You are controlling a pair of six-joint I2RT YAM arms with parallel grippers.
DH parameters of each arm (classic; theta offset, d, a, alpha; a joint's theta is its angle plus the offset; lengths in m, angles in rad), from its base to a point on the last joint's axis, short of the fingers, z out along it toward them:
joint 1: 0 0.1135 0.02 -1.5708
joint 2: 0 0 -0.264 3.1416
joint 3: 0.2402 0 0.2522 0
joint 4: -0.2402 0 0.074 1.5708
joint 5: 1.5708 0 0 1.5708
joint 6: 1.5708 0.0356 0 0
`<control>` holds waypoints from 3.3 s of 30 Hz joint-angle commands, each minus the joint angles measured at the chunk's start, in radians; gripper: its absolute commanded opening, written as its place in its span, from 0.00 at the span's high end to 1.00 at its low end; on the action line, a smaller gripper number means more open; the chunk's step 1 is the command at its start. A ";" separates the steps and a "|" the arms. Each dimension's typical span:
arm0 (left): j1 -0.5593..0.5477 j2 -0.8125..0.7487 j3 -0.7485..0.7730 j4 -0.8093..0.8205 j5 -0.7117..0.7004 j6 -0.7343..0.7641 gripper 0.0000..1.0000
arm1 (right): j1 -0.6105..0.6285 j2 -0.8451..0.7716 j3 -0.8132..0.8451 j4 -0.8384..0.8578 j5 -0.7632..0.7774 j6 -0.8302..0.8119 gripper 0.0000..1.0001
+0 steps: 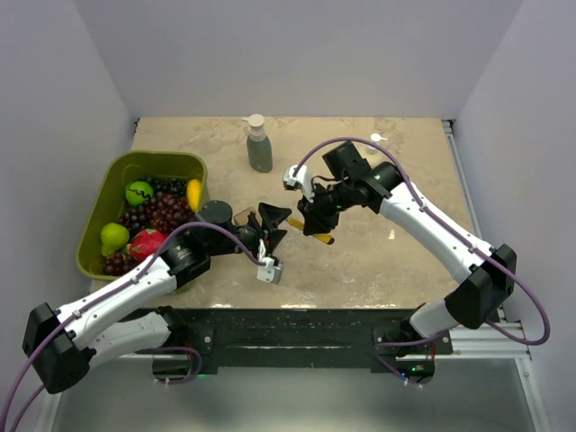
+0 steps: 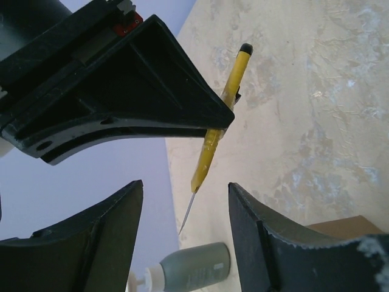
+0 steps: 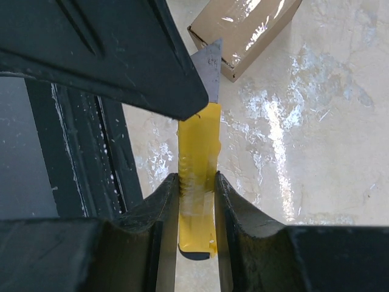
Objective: Unpack the express box
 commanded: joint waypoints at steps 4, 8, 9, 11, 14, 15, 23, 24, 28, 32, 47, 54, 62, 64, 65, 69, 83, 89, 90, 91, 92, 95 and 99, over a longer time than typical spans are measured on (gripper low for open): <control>-0.014 0.048 -0.025 0.151 0.008 0.090 0.49 | -0.005 0.010 0.060 -0.001 -0.035 0.014 0.90; -0.014 0.088 -0.005 0.137 0.010 0.123 0.60 | -0.006 0.010 0.059 -0.002 -0.034 0.007 0.90; -0.014 0.092 -0.003 0.143 0.008 0.129 0.64 | -0.005 0.008 0.059 -0.001 -0.034 0.007 0.90; -0.014 0.108 -0.002 0.147 0.007 0.143 0.73 | -0.003 0.005 0.059 -0.001 -0.031 0.005 0.91; -0.014 0.123 0.001 0.157 0.006 0.150 0.81 | -0.005 0.002 0.057 -0.002 -0.025 0.004 0.91; -0.012 0.128 0.000 0.163 0.008 0.150 0.85 | -0.006 0.002 0.056 -0.002 -0.025 0.004 0.91; -0.014 0.143 0.004 0.204 -0.084 -0.001 1.00 | -0.023 0.003 0.125 -0.011 0.018 0.005 0.71; -0.012 0.143 0.015 0.200 -0.108 -0.050 1.00 | -0.035 0.000 0.154 -0.016 0.012 0.004 0.65; 0.037 0.157 0.115 0.109 -0.164 -0.354 1.00 | -0.120 0.043 0.391 -0.089 -0.030 0.010 0.36; 0.083 0.140 0.165 0.063 -0.129 -0.648 1.00 | -0.196 0.010 0.426 -0.067 -0.072 0.004 0.21; 0.476 0.229 0.158 0.508 0.604 -1.672 1.00 | -0.331 -0.202 -0.065 0.636 -0.354 0.479 0.18; 0.470 0.327 0.208 0.671 0.692 -1.790 1.00 | -0.332 -0.082 -0.045 0.858 -0.572 0.730 0.19; 0.471 0.373 0.262 0.666 0.718 -1.792 1.00 | -0.333 -0.032 -0.012 0.831 -0.678 0.717 0.25; 0.471 0.379 0.273 0.668 0.723 -1.801 1.00 | -0.328 -0.035 -0.036 0.864 -0.695 0.747 0.28; 0.467 0.388 0.276 0.669 0.726 -1.802 1.00 | -0.328 -0.042 -0.047 0.884 -0.693 0.763 0.29; 0.453 0.399 0.284 0.677 0.724 -1.810 1.00 | -0.315 -0.043 -0.065 0.928 -0.678 0.789 0.33; 0.428 0.418 0.324 0.701 0.706 -1.827 1.00 | -0.299 -0.030 -0.071 0.898 -0.637 0.763 0.39; 0.444 0.416 0.322 0.727 0.692 -1.851 1.00 | -0.299 -0.027 -0.061 0.898 -0.633 0.764 0.37; 0.444 0.418 0.328 0.730 0.691 -1.853 1.00 | -0.299 -0.026 -0.059 0.898 -0.634 0.763 0.37; 0.444 0.421 0.331 0.732 0.689 -1.853 1.00 | -0.298 -0.024 -0.058 0.900 -0.635 0.766 0.37; 0.444 0.425 0.336 0.732 0.688 -1.856 1.00 | -0.298 -0.020 -0.056 0.903 -0.635 0.769 0.38; 0.444 0.433 0.347 0.744 0.660 -1.868 1.00 | -0.298 -0.015 -0.053 0.905 -0.643 0.760 0.39; 0.437 0.447 0.350 0.760 0.640 -1.887 1.00 | -0.290 -0.013 -0.053 0.898 -0.638 0.752 0.39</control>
